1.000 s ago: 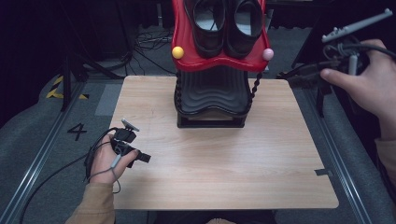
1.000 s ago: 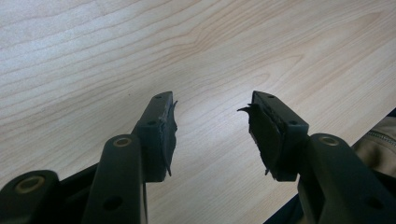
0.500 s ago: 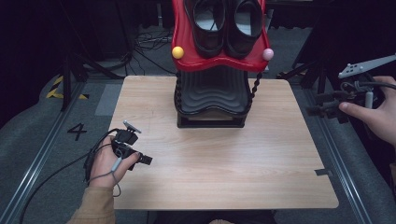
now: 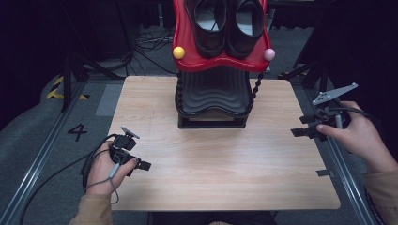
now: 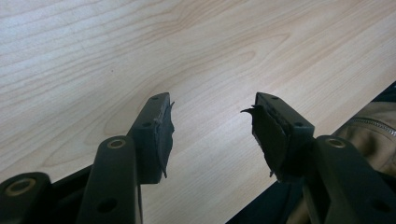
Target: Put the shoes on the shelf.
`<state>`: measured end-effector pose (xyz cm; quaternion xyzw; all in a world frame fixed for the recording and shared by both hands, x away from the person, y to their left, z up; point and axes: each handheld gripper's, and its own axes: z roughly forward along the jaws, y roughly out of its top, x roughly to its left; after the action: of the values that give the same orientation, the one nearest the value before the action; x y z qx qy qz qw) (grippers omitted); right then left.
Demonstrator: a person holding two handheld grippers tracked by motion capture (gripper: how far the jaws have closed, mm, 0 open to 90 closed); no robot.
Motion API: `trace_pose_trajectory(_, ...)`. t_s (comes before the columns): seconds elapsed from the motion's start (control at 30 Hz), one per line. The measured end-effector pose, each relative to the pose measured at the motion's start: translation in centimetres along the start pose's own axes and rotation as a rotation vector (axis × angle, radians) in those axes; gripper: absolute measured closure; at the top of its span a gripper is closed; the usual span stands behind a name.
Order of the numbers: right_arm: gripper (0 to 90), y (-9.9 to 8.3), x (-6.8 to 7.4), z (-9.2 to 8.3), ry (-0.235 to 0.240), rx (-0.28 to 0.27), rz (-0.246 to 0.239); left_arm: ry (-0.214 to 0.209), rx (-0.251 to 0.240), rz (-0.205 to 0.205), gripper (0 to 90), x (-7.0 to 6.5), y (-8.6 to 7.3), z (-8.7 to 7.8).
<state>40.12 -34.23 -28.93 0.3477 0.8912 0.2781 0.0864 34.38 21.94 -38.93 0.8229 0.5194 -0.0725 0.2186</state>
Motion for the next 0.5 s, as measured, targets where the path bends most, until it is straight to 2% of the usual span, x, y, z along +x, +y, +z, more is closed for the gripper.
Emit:
trace_pose_trajectory(0.1,33.2,-0.3,0.1,1.2,-0.005,-0.001,-0.024,-0.003,0.002,0.0,47.9,0.0,-0.1,0.0)
trace_pose_trajectory(0.33,32.8,-1.2,0.9,5.7,0.048,0.013,-0.06,0.006,0.009,0.001,47.2,-0.1,-0.3,0.3)
trace_pose_trajectory(0.5,32.7,-1.8,1.5,8.1,0.085,0.015,-0.059,0.01,0.011,0.006,46.3,-0.1,-0.5,0.4)
